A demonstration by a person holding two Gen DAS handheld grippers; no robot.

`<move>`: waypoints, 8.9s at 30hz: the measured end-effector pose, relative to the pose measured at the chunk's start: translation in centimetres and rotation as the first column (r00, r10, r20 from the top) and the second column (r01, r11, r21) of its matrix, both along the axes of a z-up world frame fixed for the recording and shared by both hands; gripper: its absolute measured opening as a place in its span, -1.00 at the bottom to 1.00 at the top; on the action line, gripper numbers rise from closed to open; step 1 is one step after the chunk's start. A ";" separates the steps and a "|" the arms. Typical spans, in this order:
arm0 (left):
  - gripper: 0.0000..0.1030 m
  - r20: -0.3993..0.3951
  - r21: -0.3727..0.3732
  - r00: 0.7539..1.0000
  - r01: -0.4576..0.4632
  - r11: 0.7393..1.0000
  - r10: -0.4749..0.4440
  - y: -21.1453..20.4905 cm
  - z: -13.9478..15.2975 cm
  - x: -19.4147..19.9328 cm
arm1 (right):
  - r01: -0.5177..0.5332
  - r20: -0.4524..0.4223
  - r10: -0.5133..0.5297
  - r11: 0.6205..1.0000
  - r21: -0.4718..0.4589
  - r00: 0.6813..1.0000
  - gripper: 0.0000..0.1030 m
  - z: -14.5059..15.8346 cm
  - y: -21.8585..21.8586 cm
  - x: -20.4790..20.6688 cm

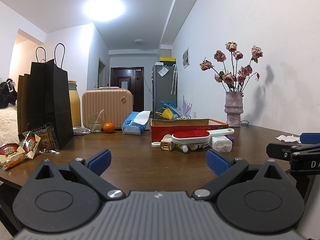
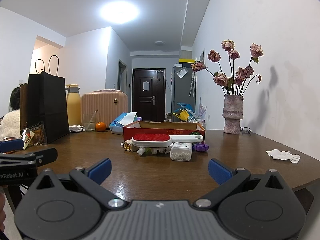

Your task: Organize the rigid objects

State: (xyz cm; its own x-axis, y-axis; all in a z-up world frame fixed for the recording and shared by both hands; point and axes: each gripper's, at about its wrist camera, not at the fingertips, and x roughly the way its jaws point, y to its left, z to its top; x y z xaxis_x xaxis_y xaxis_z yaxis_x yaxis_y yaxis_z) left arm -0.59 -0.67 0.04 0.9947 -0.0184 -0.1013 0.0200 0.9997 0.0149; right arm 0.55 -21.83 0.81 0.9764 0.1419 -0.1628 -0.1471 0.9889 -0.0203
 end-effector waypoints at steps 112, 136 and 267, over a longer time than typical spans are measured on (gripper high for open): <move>0.58 -0.363 -0.411 0.877 0.152 0.899 -0.315 0.5 3.9 31.8 | 0.010 -0.284 0.057 0.974 0.228 0.957 -0.76 0.6 -7.1 28.4; 0.14 -0.511 -0.404 0.810 0.071 0.912 -0.289 6.2 -2.5 26.6 | 0.002 -0.486 0.194 0.928 0.373 0.852 -0.57 -4.4 -8.1 24.0; 1.00 -0.200 -0.015 0.978 0.062 0.998 -0.063 0.1 -0.3 14.4 | 0.034 -0.252 -0.068 0.990 -0.137 0.965 0.84 -0.8 -1.9 15.4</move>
